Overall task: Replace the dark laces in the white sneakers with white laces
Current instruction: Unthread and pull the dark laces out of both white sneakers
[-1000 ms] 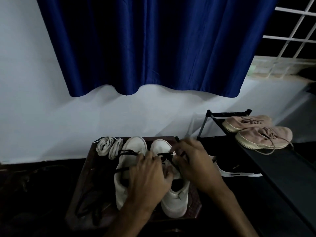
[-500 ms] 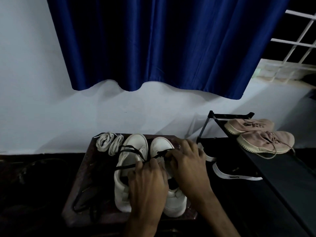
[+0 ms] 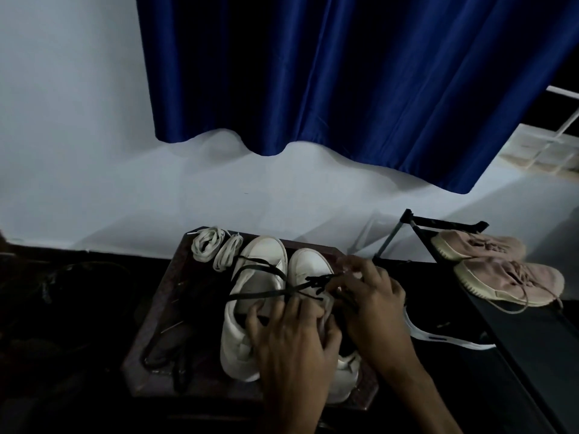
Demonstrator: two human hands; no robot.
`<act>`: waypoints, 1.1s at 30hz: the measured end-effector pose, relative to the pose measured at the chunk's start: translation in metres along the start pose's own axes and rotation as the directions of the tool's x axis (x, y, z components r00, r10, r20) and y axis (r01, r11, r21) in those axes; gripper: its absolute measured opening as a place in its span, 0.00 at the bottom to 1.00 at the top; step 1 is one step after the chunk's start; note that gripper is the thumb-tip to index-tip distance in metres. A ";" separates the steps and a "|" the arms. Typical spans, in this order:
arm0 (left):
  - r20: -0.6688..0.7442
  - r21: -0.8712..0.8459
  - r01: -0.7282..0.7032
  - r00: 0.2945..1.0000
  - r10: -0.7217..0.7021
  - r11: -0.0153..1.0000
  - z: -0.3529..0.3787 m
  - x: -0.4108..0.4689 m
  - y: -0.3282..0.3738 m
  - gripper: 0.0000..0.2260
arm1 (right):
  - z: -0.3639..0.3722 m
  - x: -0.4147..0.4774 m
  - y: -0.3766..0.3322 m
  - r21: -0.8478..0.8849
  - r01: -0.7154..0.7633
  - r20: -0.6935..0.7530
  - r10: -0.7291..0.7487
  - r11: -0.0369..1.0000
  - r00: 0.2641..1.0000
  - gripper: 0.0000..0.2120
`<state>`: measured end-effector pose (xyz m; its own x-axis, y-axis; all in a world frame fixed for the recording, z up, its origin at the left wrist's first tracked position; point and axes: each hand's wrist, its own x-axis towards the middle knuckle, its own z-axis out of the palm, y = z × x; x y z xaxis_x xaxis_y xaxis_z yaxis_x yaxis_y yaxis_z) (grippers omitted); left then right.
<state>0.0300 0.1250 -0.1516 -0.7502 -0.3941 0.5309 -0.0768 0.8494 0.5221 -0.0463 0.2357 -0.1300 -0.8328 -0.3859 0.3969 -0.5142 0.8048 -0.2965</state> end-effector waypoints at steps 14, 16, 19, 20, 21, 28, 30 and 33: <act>-0.016 0.002 -0.001 1.000 0.001 1.000 0.001 -0.003 -0.003 0.08 | 0.010 0.002 0.007 0.282 -0.051 -0.024 0.060 0.958 0.998 0.14; -0.035 -0.015 -0.013 0.999 0.012 1.000 0.002 -0.005 -0.004 0.09 | 0.010 0.003 0.009 0.331 -0.045 0.012 0.043 0.943 0.999 0.15; -0.047 -0.054 -0.024 0.999 0.021 0.998 0.001 -0.005 -0.005 0.09 | 0.006 0.003 0.009 0.297 -0.068 0.071 0.049 0.953 0.996 0.20; -0.045 -0.064 -0.023 0.999 0.020 0.998 0.001 -0.004 -0.005 0.09 | 0.004 0.003 0.008 0.252 -0.068 0.100 0.044 0.965 0.994 0.22; -0.043 -0.073 -0.022 0.999 0.019 0.997 0.000 -0.004 -0.004 0.09 | 0.002 0.003 0.008 0.194 -0.065 0.131 0.040 0.979 0.991 0.23; -0.018 -0.066 -0.001 1.000 0.000 0.998 0.000 -0.004 -0.004 0.09 | -0.001 0.006 0.013 0.198 -0.026 0.298 -0.035 0.980 0.954 0.11; -0.017 -0.055 0.005 1.000 -0.006 0.998 0.000 -0.004 -0.002 0.08 | -0.008 0.005 0.018 0.448 -0.058 0.305 -0.092 0.892 0.948 0.08; -0.007 -0.030 0.001 1.000 -0.001 1.000 0.000 -0.006 -0.001 0.08 | -0.007 0.001 0.019 0.831 -0.191 0.242 -0.029 0.522 0.970 0.13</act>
<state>0.0342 0.1267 -0.1556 -0.7456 -0.3976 0.5348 -0.0579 0.8382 0.5423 -0.0559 0.2540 -0.1288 -0.8426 -0.5063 0.1837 -0.2795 0.1194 -0.9527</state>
